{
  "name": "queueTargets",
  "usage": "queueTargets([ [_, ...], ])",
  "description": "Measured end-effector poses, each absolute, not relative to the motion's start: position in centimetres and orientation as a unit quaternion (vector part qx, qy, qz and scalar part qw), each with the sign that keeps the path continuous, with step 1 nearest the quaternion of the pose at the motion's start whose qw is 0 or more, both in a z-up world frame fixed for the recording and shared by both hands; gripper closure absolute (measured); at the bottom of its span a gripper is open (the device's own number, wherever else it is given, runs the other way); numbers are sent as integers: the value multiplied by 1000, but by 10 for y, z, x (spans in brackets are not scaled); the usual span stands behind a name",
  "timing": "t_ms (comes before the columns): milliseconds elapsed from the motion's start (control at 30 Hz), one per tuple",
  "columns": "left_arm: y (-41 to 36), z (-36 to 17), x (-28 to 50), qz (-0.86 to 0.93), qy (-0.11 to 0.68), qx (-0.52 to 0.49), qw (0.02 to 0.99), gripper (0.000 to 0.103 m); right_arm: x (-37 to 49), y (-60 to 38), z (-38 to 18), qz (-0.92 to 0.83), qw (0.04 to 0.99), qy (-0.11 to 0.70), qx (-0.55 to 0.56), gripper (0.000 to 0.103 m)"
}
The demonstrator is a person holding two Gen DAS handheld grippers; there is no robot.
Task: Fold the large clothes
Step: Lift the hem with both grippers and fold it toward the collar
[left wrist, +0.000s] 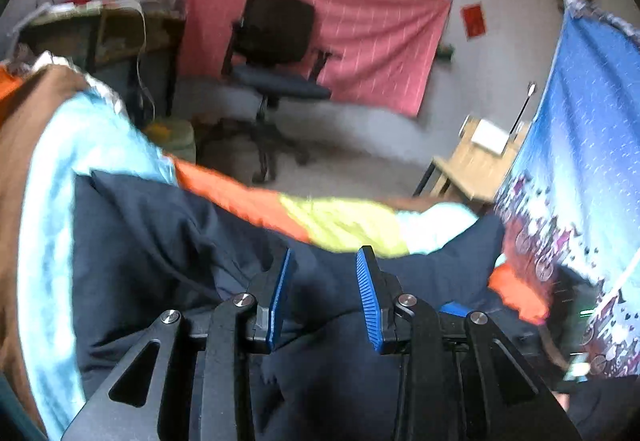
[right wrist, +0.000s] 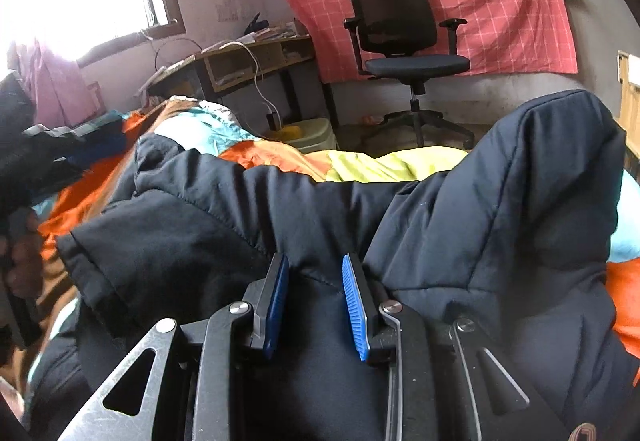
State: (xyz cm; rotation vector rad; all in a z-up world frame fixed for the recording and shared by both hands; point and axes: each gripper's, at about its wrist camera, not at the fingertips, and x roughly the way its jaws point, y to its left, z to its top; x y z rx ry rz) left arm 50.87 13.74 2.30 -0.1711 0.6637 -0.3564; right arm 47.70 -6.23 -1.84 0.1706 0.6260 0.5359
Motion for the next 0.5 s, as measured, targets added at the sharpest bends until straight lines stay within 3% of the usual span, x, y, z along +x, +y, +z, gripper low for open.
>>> queueTargets([
  [100, 138, -6, 524, -151, 364, -77, 916, 75, 470, -71, -16, 260, 912, 307, 78, 77],
  [500, 140, -49, 513, -151, 329, -76, 929, 75, 480, -59, -34, 251, 909, 330, 49, 77],
])
